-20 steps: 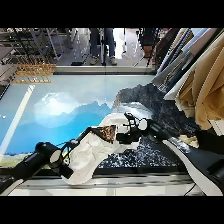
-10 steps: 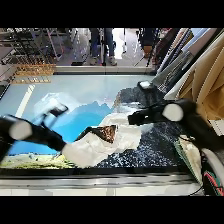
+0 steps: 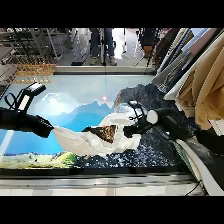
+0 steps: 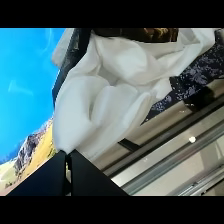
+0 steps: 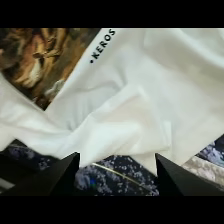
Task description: Fold the clothes and pants, and hang the long-sleeved shirts on hangers.
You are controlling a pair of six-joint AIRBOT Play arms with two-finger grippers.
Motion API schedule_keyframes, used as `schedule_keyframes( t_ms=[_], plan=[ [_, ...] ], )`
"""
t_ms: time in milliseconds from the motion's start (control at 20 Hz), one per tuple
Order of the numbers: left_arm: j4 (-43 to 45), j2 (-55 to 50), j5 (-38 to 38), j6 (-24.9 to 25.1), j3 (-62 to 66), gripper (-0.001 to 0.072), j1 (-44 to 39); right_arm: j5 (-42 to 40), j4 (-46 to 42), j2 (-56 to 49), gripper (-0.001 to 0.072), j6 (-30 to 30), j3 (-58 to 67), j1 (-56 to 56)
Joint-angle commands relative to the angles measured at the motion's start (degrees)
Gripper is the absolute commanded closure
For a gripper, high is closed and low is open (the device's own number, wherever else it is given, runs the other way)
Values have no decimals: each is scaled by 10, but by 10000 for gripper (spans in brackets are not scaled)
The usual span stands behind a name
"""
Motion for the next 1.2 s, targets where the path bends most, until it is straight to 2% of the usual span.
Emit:
schedule_keyframes(
  t_ms=[0,150,300,350,400,450,600,750,950,1050,1150],
  plan=[
    [-21,-4,-5,6,4,702,5,-44,4,-100,147,-66,7,-23],
    [-20,-4,-5,6,4,702,5,-46,38,-137,149,-177,25,-36],
    [-20,-5,-5,6,4,702,5,-48,78,-162,157,-238,25,-35],
    [-20,-4,-5,6,4,702,5,-42,93,-171,264,-251,25,-35],
    [-20,-4,-5,6,4,701,5,-34,106,-175,424,-267,24,-35],
    [-20,-4,-5,6,4,702,5,-30,107,-173,701,-275,24,-35],
    [-19,-1,-9,7,12,702,22,-4,53,-96,699,-272,34,-35],
    [-53,0,-38,17,80,702,85,12,-33,80,700,-241,73,-36],
    [-217,-1,-45,47,210,702,207,-3,-67,329,701,-192,135,-36],
    [-308,1,-45,46,275,702,273,-12,-67,424,701,-165,165,-36],
    [-434,2,-40,46,335,702,346,-57,-69,498,701,-164,198,-36]
  ],
)
